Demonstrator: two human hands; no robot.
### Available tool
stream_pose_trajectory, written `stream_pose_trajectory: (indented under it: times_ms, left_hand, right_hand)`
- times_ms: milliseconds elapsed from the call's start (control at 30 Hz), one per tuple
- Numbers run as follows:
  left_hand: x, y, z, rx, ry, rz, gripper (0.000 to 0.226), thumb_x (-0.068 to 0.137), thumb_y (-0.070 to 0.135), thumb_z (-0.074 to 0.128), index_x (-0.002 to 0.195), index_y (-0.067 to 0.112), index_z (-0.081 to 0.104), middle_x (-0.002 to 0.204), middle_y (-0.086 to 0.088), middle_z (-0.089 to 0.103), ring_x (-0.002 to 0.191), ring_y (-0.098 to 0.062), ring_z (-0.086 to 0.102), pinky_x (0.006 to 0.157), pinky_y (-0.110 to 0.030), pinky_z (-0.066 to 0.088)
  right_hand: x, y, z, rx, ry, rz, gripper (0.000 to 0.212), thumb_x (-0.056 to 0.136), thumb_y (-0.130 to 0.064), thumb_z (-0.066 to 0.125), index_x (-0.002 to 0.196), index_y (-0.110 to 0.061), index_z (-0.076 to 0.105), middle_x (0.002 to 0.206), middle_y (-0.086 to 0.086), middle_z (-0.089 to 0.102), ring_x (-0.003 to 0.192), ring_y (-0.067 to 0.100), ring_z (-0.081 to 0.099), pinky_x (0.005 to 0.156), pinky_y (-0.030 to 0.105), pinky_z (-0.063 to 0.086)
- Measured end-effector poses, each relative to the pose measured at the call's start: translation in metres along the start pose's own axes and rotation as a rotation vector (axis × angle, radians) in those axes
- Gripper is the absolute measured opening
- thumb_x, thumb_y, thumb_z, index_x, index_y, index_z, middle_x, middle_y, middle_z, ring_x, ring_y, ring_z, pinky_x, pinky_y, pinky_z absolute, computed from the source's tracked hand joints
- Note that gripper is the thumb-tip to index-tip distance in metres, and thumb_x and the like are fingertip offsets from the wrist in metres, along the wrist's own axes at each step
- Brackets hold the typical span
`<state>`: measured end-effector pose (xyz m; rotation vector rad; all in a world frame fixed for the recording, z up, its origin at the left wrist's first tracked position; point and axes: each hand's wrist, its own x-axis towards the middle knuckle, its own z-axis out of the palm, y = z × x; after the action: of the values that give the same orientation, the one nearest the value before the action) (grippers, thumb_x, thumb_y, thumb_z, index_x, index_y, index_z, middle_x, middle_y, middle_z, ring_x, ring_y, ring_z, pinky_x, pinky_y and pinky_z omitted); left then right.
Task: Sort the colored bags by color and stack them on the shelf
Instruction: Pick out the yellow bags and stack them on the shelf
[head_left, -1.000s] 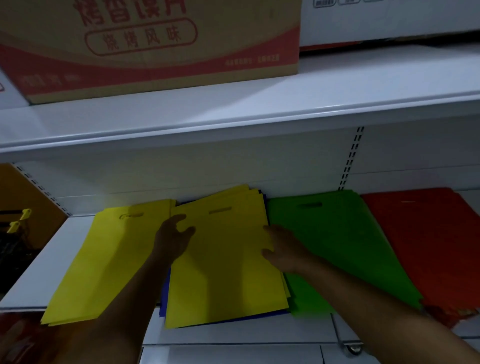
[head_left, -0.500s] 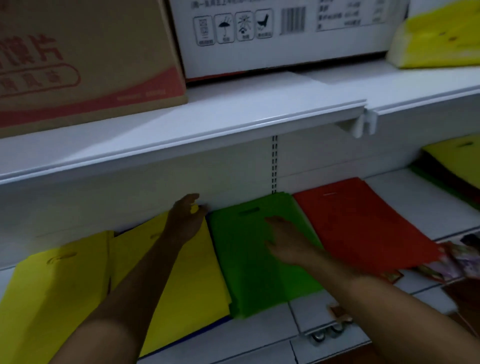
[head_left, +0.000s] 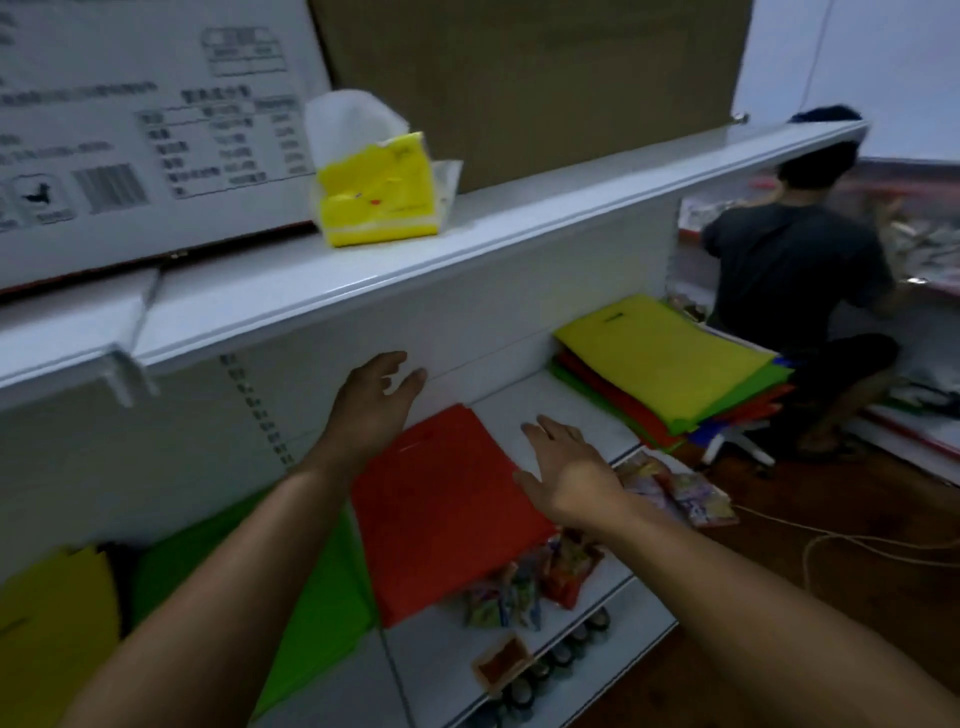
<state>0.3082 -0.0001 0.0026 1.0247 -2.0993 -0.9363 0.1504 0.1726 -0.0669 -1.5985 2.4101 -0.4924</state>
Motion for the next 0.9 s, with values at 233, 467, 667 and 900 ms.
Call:
stream_pose_trajectory:
  times_ms: [233,467,667,900]
  left_hand:
    - [0.023,0.067,0.1,-0.014,-0.1,0.055,0.051,0.091,0.043,0.059,0.136,0.021,0.051,0.136,0.0,0.054,0.12,-0.016,0.052,0.096,-0.031,0.042]
    - [0.08,0.092,0.165,-0.005,-0.124,0.052,0.049,0.092,0.038,0.06,0.136,0.018,0.052,0.139,-0.003,0.052,0.123,-0.019,0.051,0.094,-0.027,0.039]
    - [0.116,0.096,0.222,-0.001,-0.197,-0.014,0.049,0.092,0.033,0.062,0.135,0.013,0.052,0.138,-0.008,0.053,0.121,-0.023,0.053,0.097,-0.032,0.043]
    - [0.144,0.095,0.289,0.054,-0.28,-0.119,0.052,0.094,0.032,0.06,0.138,0.009,0.048,0.139,-0.011,0.051,0.127,-0.03,0.048,0.106,-0.047,0.04]
  right_hand:
    - [-0.011,0.113,-0.057,-0.015,0.074,0.161,0.066,0.097,-0.043,0.05,0.15,-0.014,0.024,0.157,0.008,0.022,0.141,0.033,0.023,0.109,0.047,0.034]
    - [0.012,0.187,-0.08,0.004,0.044,0.269,0.068,0.098,-0.044,0.049,0.153,-0.018,0.018,0.161,0.007,0.011,0.146,0.032,0.014,0.112,0.053,0.029]
    - [0.036,0.252,-0.096,0.038,0.058,0.331,0.068,0.1,-0.041,0.048,0.154,-0.015,0.015,0.162,0.009,0.011,0.148,0.031,0.011,0.114,0.05,0.026]
    - [0.085,0.325,-0.101,0.07,-0.056,0.417,0.068,0.102,-0.04,0.045,0.155,-0.019,0.009,0.163,0.003,0.004,0.15,0.028,0.004,0.119,0.046,0.02]
